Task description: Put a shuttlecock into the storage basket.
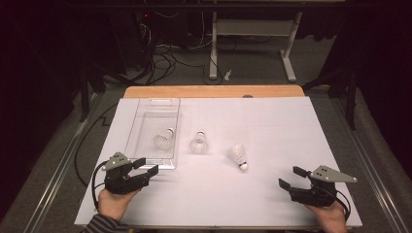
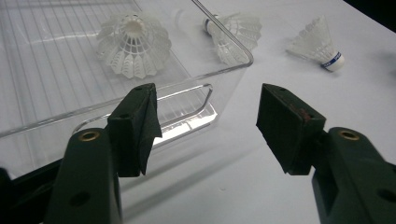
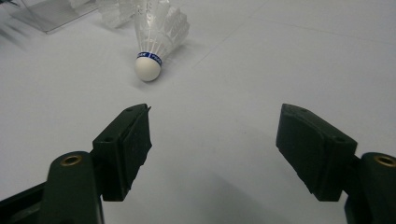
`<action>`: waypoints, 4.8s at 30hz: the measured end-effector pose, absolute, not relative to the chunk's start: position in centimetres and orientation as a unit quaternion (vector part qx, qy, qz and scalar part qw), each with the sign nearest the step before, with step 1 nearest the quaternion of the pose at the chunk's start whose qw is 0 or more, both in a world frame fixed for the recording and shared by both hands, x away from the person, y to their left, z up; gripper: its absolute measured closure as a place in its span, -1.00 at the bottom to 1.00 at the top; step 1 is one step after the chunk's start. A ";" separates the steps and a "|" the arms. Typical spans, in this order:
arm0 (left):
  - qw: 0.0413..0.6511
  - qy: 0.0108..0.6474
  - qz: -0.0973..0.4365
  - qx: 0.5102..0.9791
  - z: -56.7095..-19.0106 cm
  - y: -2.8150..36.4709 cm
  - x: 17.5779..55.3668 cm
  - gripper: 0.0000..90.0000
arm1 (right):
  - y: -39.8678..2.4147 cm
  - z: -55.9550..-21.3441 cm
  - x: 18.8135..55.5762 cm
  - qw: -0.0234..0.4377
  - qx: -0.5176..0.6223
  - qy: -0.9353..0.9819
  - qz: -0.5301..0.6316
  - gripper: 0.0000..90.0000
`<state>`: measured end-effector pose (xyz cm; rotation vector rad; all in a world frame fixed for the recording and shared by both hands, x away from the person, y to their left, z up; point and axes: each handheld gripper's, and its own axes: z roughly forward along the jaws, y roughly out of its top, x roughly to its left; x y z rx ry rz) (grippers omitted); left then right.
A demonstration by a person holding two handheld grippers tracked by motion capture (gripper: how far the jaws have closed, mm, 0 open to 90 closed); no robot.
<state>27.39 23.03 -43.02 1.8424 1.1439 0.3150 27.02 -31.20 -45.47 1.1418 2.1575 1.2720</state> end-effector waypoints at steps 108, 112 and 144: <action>0.422 0.406 0.074 0.807 -41.1 15.2 29.7 -0.05 | -31.4 -45.4 26.7 0.194 0.402 0.769 0.457 -0.40; 0.414 0.407 0.071 0.811 -40.7 15.0 30.1 -0.03 | -31.4 -45.4 26.7 0.195 0.403 0.769 0.457 -0.40; 0.339 0.419 0.055 0.841 -39.3 12.4 33.1 0.06 | -31.4 -45.4 26.7 0.193 0.399 0.771 0.458 -0.40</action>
